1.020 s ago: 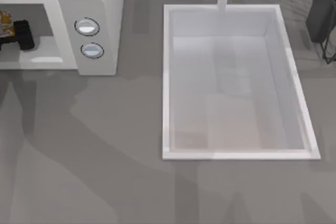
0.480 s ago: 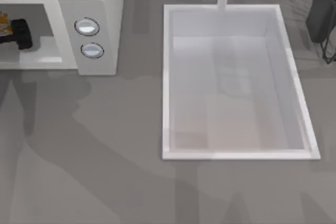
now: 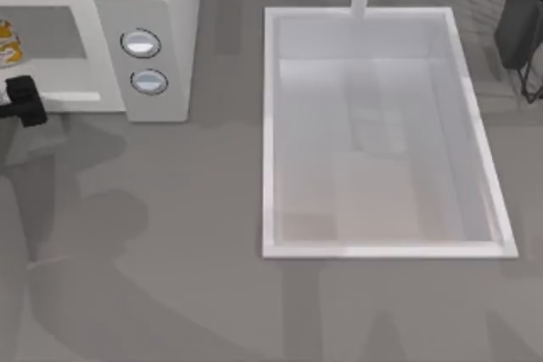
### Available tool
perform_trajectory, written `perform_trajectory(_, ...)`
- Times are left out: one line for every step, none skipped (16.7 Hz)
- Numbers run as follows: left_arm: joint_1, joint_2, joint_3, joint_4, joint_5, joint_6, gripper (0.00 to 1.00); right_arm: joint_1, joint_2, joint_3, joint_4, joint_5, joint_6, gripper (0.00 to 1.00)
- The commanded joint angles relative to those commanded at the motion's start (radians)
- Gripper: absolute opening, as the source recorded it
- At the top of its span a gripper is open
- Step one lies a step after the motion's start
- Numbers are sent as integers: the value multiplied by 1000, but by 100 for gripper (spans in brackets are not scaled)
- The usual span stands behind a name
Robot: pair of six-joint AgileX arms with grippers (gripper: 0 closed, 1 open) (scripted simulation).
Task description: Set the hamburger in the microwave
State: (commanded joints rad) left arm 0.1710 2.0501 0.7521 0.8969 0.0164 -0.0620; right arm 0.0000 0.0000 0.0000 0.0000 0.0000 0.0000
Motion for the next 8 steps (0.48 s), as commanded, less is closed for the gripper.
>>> perform_trajectory(10, -35, -49, 36, 11, 4, 100, 0, 0, 0, 0, 0, 0, 100)
perform_trajectory(22, -68, -99, 70, 21, 11, 100, 0, 0, 0, 0, 0, 0, 100)
perform_trajectory(34, -97, -149, 99, 31, 21, 100, 0, 0, 0, 0, 0, 0, 100)
perform_trajectory(48, -121, -198, 123, 40, 34, 100, 0, 0, 0, 0, 0, 0, 100)
perform_trajectory(64, -140, -245, 143, 49, 50, 100, 0, 0, 0, 0, 0, 0, 100)
perform_trajectory(80, -154, -289, 160, 56, 66, 100, 0, 0, 0, 0, 0, 0, 100)
perform_trajectory(96, -163, -328, 172, 60, 82, 100, 0, 0, 0, 0, 0, 0, 100)
perform_trajectory(109, -166, -358, 179, 62, 96, 100, 0, 0, 0, 0, 0, 0, 100)
